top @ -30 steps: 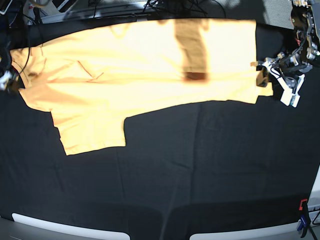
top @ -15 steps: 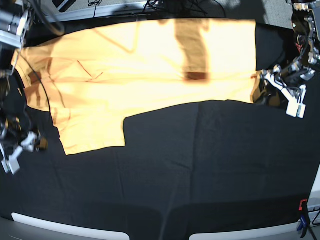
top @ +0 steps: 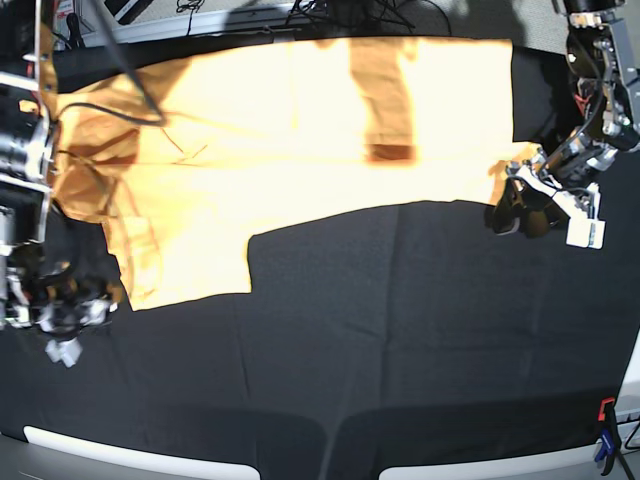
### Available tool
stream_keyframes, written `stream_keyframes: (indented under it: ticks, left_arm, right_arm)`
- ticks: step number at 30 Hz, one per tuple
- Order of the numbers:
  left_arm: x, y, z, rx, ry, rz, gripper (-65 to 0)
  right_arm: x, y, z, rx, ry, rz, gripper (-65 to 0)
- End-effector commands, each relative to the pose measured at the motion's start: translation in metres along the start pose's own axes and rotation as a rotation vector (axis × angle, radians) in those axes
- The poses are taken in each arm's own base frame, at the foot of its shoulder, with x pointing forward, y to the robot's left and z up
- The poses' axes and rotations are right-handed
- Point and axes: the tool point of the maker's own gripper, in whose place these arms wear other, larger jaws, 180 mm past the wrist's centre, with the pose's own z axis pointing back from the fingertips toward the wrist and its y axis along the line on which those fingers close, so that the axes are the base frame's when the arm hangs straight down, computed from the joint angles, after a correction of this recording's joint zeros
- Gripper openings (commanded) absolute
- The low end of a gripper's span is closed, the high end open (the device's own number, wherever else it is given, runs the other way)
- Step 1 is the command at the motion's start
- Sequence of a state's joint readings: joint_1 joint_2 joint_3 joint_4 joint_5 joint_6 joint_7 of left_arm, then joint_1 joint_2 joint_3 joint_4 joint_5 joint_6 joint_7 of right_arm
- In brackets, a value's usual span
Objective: Layout the t-shirt on the table in an organized manner, then fold the t-shirt properly
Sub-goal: 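Release the folded hem and reposition both grippers at the folded edge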
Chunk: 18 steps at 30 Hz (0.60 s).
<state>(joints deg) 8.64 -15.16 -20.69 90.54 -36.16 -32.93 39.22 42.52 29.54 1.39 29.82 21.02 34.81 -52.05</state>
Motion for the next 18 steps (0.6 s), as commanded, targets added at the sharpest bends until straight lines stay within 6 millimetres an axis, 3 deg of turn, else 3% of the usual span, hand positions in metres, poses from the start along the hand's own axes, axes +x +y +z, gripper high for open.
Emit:
stream_keyframes:
  ticks: [1,5,13,15,18]
  left_arm:
    - [0.018,-0.001,0.002,-0.008,-0.050,-0.020,-29.6]
    - [0.014,0.003,0.002,0.013,-0.029,-0.046,-29.6]
    - [0.013,0.005,0.002,0.020,-0.021,-0.056,-29.6]
    - [0.013,0.005,0.002,0.021,-0.021,-0.055,-29.6]
    - [0.013,0.005,0.002,0.021,-0.021,-0.056,-29.6]
  right_arm:
    - [0.027,-0.001,0.011,-0.015,-0.077,0.004,-33.6]
    - [0.014,-0.007,-0.005,-0.103,-0.023,-0.061,-33.6]
    - [-0.006,-0.004,-0.019,-0.101,0.040,-0.071,-34.1]
    - [-0.011,-0.004,-0.021,-0.097,0.055,-0.076,-38.1]
    - [-0.013,0.001,-0.021,-0.070,0.071,-0.042,-49.4]
